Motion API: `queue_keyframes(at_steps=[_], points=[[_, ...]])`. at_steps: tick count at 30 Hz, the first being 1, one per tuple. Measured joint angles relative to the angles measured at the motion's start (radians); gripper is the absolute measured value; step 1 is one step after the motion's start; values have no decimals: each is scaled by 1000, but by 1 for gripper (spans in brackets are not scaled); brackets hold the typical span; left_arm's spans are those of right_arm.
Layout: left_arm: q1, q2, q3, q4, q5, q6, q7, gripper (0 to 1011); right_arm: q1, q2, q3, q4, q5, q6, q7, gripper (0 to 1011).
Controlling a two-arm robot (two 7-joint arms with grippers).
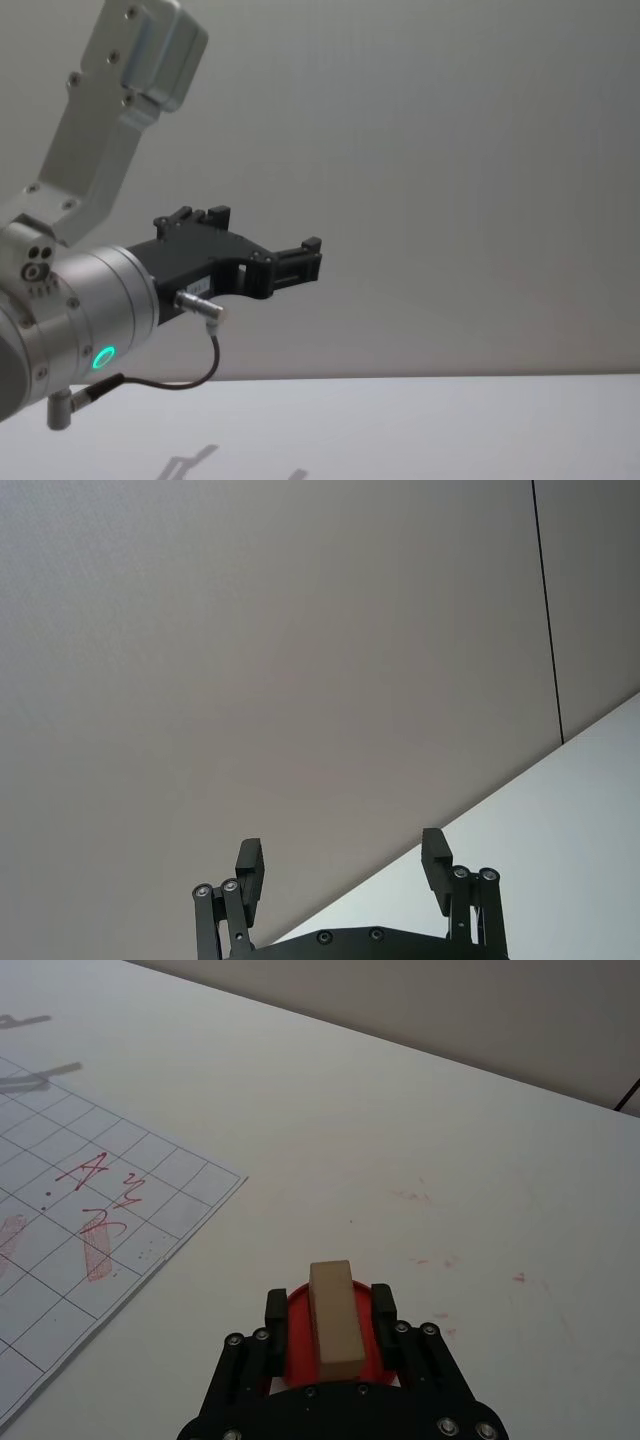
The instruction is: Use the one hand to pick up the stamp and affix it onto the A4 paper.
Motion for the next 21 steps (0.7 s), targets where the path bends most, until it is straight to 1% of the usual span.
queue_keyframes(at_steps=[1,2,3,4,6,7,8,9,11,13,15,16,17,19,21], points=[[0,0,0,0,0,0,0,1001,0,0,0,0,0,0,0,466],[0,0,0,0,0,0,0,1001,0,0,0,0,-1,0,0,544],[0,0,0,0,0,0,0,1001,0,0,0,0,-1,0,-1,544],[0,0,0,0,0,0,0,1001,0,0,0,0,-1,-1,-1,598],[0,0,0,0,0,0,0,1001,-1,-1,-1,1,-2,-1,-1,669],[0,0,0,0,0,0,0,1001,-1,-1,-1,1,-2,-1,-1,669],[0,0,0,0,0,0,0,1001,-1,-1,-1,1,-2,-1,-2,728],[0,0,0,0,0,0,0,1001,-1,-1,-1,1,-2,-1,-2,766],[0,0,0,0,0,0,0,1001,-1,-1,-1,1,-3,-1,-2,795],[0,0,0,0,0,0,0,1001,-1,-1,-1,1,-3,-2,-2,872],[0,0,0,0,0,0,0,1001,-1,-1,-1,2,-3,-2,-2,909],[0,0,0,0,0,0,0,1001,-2,-1,-1,2,-3,-2,-3,954],[0,0,0,0,0,0,0,1001,-2,-1,-1,2,-3,-2,-3,954],[0,0,0,0,0,0,0,1001,-2,-1,-1,2,-3,-2,-3,1001],[0,0,0,0,0,0,0,1001,-2,-1,-1,2,-3,-2,-3,1001]])
